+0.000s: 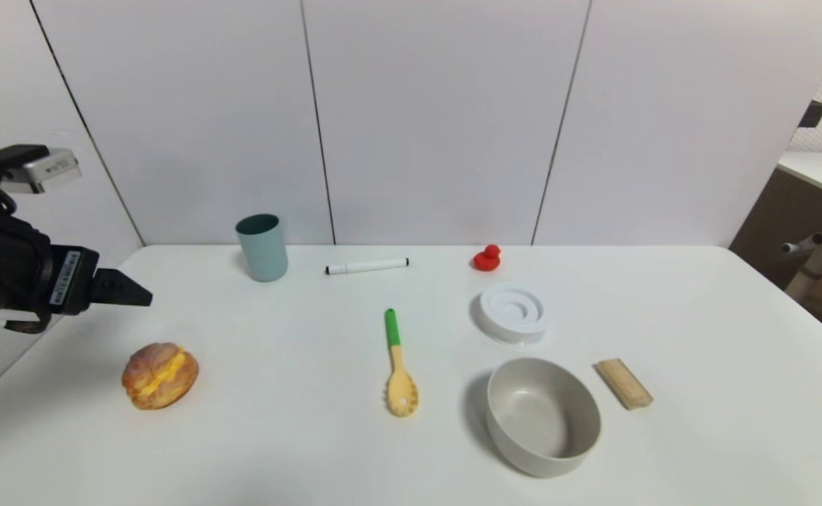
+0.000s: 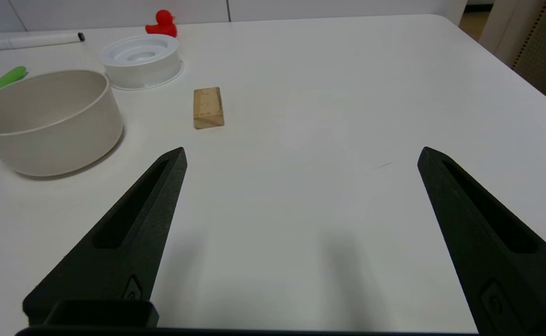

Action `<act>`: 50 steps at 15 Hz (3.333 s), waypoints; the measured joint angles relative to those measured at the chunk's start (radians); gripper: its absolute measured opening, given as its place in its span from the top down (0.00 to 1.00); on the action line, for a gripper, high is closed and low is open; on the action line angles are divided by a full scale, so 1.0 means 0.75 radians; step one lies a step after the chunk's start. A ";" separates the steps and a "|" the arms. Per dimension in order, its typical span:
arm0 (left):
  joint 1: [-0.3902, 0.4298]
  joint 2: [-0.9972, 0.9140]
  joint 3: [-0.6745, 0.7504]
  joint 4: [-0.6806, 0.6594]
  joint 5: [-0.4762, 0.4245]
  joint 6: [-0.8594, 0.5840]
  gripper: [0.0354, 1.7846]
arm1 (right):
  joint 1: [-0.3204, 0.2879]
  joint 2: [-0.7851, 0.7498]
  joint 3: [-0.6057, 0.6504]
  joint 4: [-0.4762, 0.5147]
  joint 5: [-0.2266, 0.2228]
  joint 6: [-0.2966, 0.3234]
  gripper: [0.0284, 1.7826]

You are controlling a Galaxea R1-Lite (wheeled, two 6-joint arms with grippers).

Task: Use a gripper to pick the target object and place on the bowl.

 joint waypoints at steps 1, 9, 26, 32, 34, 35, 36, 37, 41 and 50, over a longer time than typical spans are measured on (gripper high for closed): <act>0.008 0.019 0.024 -0.008 -0.001 -0.004 0.06 | 0.000 0.000 0.000 0.000 0.000 0.000 0.04; 0.064 0.209 0.245 -0.343 -0.037 -0.008 0.06 | 0.000 0.000 0.000 0.000 0.000 0.000 0.04; 0.134 0.398 0.416 -0.571 -0.109 -0.005 0.06 | 0.000 0.000 0.000 0.000 0.000 -0.001 0.04; 0.133 0.397 0.449 -0.590 -0.125 -0.011 0.06 | 0.000 0.000 0.000 0.000 0.000 -0.001 0.04; 0.128 0.384 0.448 -0.578 -0.142 -0.011 0.06 | 0.000 0.000 0.000 0.000 0.000 0.000 0.04; 0.125 0.378 0.447 -0.566 -0.143 -0.012 0.06 | 0.000 0.000 0.000 0.000 0.000 0.000 0.04; 0.121 0.373 0.445 -0.563 -0.143 -0.012 0.06 | 0.000 0.000 0.000 0.000 0.000 0.000 0.04; 0.118 0.370 0.444 -0.563 -0.143 -0.015 0.06 | 0.000 0.000 0.000 -0.001 0.000 0.001 0.04; 0.113 0.369 0.444 -0.563 -0.143 -0.037 0.06 | 0.000 0.000 0.000 0.000 0.000 -0.001 0.04; 0.103 0.375 0.496 -0.586 -0.143 -0.062 0.29 | -0.001 0.000 0.000 0.000 0.000 -0.001 0.04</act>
